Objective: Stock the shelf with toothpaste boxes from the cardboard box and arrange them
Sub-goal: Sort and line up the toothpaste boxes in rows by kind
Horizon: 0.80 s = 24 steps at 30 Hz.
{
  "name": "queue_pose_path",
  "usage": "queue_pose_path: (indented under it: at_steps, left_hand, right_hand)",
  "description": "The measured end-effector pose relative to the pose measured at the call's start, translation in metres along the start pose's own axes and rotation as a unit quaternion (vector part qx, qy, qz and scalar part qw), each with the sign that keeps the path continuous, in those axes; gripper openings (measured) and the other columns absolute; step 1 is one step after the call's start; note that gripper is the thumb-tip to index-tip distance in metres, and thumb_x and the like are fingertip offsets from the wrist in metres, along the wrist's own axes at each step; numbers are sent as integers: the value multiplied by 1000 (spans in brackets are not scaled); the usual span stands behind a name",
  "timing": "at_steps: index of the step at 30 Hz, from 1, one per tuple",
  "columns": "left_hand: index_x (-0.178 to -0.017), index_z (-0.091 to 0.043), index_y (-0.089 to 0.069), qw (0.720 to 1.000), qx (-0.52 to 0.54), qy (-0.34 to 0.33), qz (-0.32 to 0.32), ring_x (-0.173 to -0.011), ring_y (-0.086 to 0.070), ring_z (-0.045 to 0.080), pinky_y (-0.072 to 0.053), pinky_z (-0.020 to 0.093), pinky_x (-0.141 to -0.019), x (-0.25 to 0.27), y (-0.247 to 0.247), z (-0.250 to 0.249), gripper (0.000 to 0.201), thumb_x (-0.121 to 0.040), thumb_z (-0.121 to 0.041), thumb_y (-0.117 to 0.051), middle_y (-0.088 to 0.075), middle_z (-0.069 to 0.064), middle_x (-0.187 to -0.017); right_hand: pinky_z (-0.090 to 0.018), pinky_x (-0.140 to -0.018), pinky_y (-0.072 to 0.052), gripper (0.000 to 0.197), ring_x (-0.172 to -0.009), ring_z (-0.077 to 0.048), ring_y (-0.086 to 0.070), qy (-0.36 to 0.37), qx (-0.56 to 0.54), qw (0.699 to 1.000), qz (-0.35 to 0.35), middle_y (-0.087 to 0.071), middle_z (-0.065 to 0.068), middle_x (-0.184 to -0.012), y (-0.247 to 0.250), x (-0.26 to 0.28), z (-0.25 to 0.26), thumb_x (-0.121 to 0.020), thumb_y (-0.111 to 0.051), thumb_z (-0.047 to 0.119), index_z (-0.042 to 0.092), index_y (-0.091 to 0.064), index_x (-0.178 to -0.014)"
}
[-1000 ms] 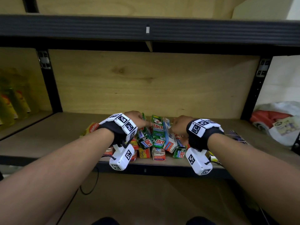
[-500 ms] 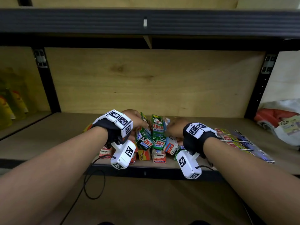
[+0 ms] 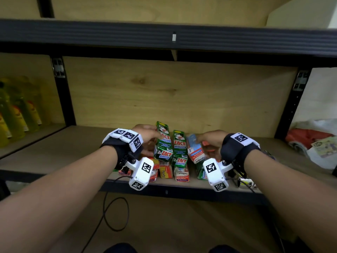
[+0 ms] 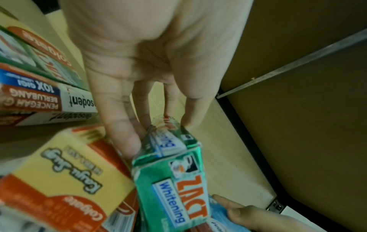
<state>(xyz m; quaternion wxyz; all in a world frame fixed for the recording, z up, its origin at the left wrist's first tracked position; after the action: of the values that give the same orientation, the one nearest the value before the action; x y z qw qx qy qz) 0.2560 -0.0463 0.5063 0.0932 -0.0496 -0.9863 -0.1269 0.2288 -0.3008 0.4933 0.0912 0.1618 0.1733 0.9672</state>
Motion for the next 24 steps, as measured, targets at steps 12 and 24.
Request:
queue_pose_path:
  at_steps: [12,24]
  left_hand:
    - [-125,-24,-64,995,21,-59,-79,-85,-71,27,-60,37,-55,23,69,-13,52,-77,-13,-81,-70,6,-108]
    - [-117,-20,-72,978,-22,-74,-196,-62,-57,7,-42,14,-42,18,167,22,35,-82,-17,-76,-72,8,-112]
  right_hand:
    - [-35,-61,-50,33,-69,-32,-61,55,-33,998,26,-66,-19,-84,-43,32,56,-78,-69,13,3,-69,-110]
    - [-34,-60,-49,12,-75,-30,-61,74,-12,991,108,-65,-16,-86,-158,34,87,-84,-69,11,5,-68,-94]
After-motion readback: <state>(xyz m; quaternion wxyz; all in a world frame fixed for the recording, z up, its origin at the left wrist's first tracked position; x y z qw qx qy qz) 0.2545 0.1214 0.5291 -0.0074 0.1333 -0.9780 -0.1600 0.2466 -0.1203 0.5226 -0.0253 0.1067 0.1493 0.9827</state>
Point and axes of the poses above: each hand's wrist, its own x-axis away from the middle knuckle, its own y-axis out of the back of the hand, z = x × y, the point moved 10 cm from there along -x, towards the middle knuckle
